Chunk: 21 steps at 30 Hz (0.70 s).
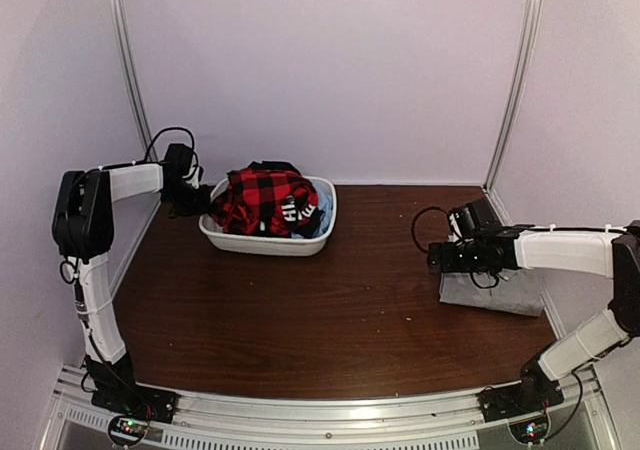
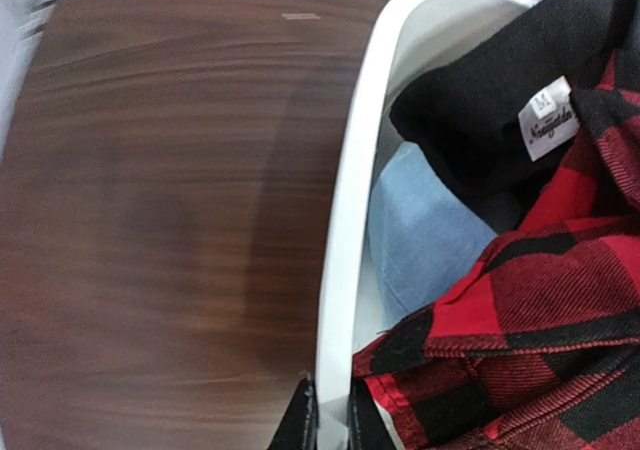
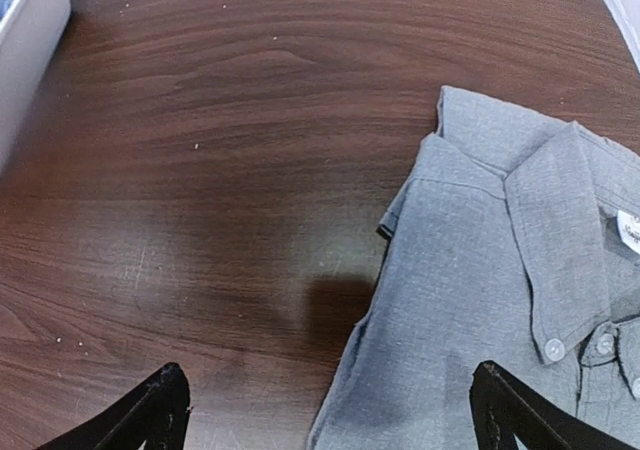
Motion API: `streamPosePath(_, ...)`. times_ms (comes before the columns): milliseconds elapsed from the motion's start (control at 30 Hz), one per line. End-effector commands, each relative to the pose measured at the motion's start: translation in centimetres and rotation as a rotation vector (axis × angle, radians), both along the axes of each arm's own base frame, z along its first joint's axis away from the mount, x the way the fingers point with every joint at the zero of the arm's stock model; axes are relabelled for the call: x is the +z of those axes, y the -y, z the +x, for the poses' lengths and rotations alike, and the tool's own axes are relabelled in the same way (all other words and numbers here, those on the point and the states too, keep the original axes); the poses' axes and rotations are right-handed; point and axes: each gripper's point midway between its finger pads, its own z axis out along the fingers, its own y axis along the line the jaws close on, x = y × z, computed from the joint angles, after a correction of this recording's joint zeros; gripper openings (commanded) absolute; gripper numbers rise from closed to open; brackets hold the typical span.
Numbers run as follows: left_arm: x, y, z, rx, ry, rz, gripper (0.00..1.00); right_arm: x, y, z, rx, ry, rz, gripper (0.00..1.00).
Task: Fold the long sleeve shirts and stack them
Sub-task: Move the bin to the corner of the board.
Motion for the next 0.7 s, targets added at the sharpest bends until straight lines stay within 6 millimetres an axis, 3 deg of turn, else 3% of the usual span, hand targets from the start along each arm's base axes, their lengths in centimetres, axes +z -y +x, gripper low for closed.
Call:
streamPosePath(0, 1.9, -10.9, -1.8, 0.183, -0.026, 0.199, 0.00, 0.7, -1.8, 1.1, 0.048, 0.026, 0.022, 0.99)
streamPosePath(167, 3.1, -19.4, -2.0, 0.298, -0.021, 0.331, 0.00, 0.7, -3.1, 1.4, 0.082, 0.023, 0.033, 0.99)
streamPosePath(433, 2.8, -25.7, 1.6, 0.370, -0.026, 0.447, 0.00, 0.1, -5.0, 1.2, 0.118, 0.000, 0.041, 0.99)
streamPosePath(667, 2.2, -28.6, 5.4, 0.403, 0.005, 0.472, 0.03, -0.8, -6.1, 0.4, 0.124, -0.028, 0.038, 0.99)
